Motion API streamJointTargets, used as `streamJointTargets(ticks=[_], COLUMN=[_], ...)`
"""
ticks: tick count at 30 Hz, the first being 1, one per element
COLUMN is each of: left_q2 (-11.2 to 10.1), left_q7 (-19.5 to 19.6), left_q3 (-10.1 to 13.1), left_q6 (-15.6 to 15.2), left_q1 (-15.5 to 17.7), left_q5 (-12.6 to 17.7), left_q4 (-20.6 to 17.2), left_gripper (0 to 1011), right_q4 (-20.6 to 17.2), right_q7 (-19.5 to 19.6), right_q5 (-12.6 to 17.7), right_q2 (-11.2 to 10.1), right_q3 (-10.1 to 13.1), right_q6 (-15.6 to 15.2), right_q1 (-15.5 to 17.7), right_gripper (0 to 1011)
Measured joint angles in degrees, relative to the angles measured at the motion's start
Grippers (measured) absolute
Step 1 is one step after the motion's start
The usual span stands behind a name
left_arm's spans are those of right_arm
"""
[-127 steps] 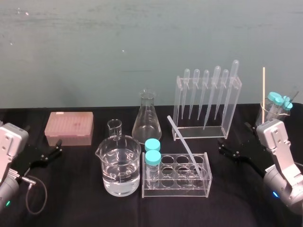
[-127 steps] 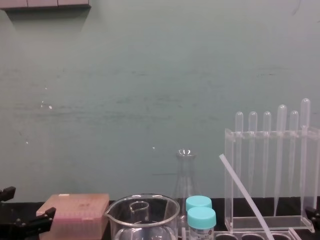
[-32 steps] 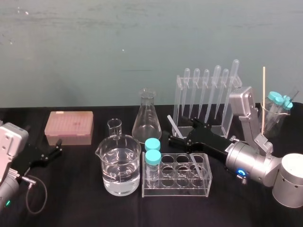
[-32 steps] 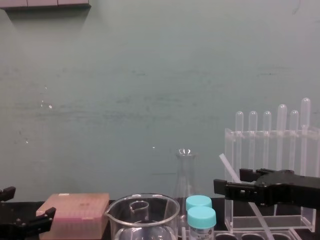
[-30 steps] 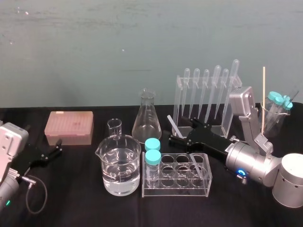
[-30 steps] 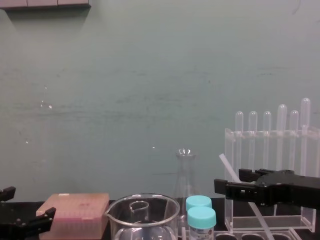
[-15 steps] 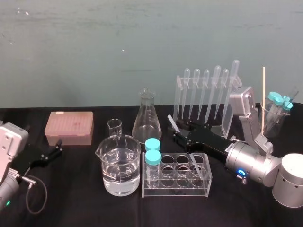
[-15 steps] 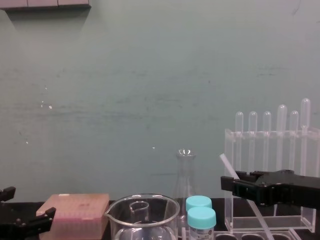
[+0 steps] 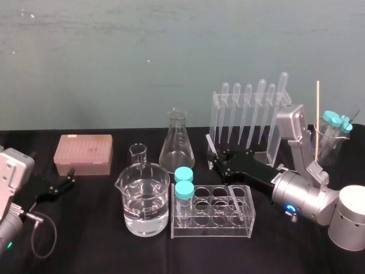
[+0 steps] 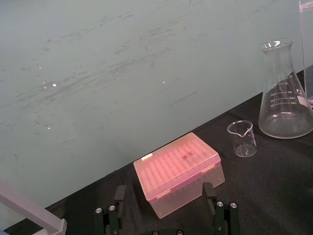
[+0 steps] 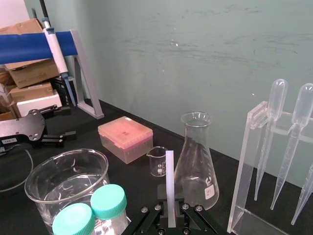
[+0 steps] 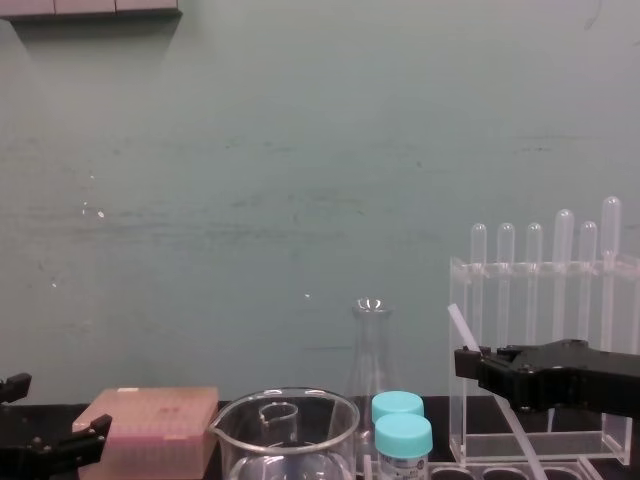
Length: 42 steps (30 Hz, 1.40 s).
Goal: Pick up the stirring rod with one hand, then place it down.
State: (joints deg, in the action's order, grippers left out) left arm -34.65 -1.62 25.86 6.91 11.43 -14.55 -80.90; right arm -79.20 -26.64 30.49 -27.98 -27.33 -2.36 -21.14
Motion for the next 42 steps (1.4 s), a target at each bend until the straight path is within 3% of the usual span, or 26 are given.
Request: streamJointTargets(ticks=[8,17,23,33,39,42], left_q2=[0.0,0.0,0.0,0.0,0.0,0.0], left_q7=[0.0,0.0,0.0,0.0,0.0,0.0], left_q3=[0.0,0.0,0.0,0.0,0.0,0.0], left_q6=[0.0,0.0,0.0,0.0,0.0,0.0], left_q1=[0.0,0.0,0.0,0.0,0.0,0.0], left_q5=[0.0,0.0,0.0,0.0,0.0,0.0], left_q4=[0.0,0.0,0.0,0.0,0.0,0.0], left_gripper=[1000,1000,1000,1000,1000,1000], right_q4=[0.0,0.6,0.1,-1.2,1.0,2.8], right_q7=[0.0,-3.0,-3.9,-4.4,-7.3,-8.8], right_q5=[0.0,2.5,2.7,-0.8,-0.7,-0.4], right_q2=[0.0,2.0,3.1,4.1,4.7,4.9], right_q3=[0.0,3.3,5.4,8.6,9.8,10.2], right_q6=[0.0,3.8,9.1,19.4,24.0,24.9], right_q1=[0.0,0.5,0.8,2.1,2.7,2.8], right_gripper=[70,70,70,70,70,70])
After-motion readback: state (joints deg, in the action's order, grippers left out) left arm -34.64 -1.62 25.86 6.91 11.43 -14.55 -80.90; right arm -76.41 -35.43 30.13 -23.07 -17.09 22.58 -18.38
